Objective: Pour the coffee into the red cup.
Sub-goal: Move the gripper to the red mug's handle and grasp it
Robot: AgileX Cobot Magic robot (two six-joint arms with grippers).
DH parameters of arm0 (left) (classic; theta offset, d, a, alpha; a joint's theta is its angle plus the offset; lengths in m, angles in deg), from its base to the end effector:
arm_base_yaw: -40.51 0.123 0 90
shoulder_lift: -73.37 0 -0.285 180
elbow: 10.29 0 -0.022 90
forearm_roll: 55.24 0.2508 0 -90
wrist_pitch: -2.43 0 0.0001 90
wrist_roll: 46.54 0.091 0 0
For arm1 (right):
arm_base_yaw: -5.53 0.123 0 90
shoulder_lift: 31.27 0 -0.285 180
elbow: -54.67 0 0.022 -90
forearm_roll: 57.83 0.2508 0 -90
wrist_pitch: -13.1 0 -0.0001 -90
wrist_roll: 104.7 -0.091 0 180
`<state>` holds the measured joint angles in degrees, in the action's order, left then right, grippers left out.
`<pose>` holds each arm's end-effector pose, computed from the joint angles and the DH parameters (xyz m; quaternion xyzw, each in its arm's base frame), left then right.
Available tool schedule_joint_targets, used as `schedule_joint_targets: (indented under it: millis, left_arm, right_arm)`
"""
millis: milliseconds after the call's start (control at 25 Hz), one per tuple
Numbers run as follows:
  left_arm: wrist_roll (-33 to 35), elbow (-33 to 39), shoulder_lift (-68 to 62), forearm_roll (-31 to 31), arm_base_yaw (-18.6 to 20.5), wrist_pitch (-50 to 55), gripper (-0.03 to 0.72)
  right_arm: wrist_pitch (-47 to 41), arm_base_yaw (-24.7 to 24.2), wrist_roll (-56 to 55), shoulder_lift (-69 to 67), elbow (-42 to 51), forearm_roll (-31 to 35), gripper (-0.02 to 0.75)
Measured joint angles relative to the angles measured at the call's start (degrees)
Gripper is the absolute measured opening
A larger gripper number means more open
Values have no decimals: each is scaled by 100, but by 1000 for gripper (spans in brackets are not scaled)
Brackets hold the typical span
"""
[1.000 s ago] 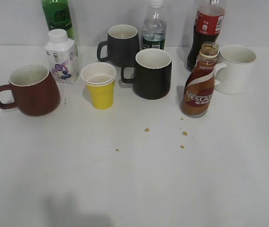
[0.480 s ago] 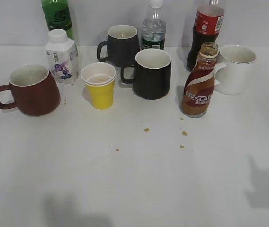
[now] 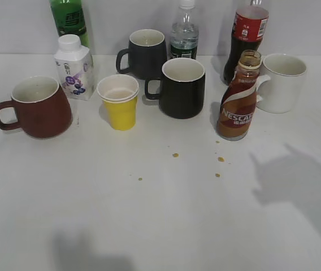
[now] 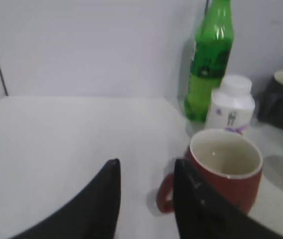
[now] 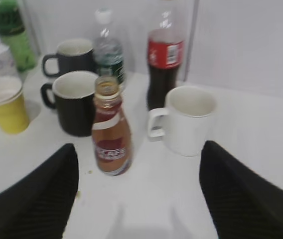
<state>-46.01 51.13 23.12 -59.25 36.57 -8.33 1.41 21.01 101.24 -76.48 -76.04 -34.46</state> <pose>0.1480 -0.0090 0.2526 -0.0006 0.7713 -0.0358 0.6355 0.1315 0.0440 0.3036 -0.1516 0.7798 0.0977 0.5994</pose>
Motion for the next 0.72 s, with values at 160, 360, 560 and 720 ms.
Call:
schedule_joint_targets:
  millis: [160,360,560,720]
  left_arm:
    - [0,0,-1129,-28,-433,-234,307]
    - [0,0,-2480,-70,-668,-1453,341]
    - [0,0,-3967,-76,-668,-2913,351]
    - [0,-5,-4817,-161,-675,-4215,351]
  right_arm:
    - [598,240,14,-857,0,4,566]
    - [1169,247,14,-1687,5,47,566]
    - [1498,247,14,-1978,5,47,566]
    - [1505,247,14,-1978,5,47,566]
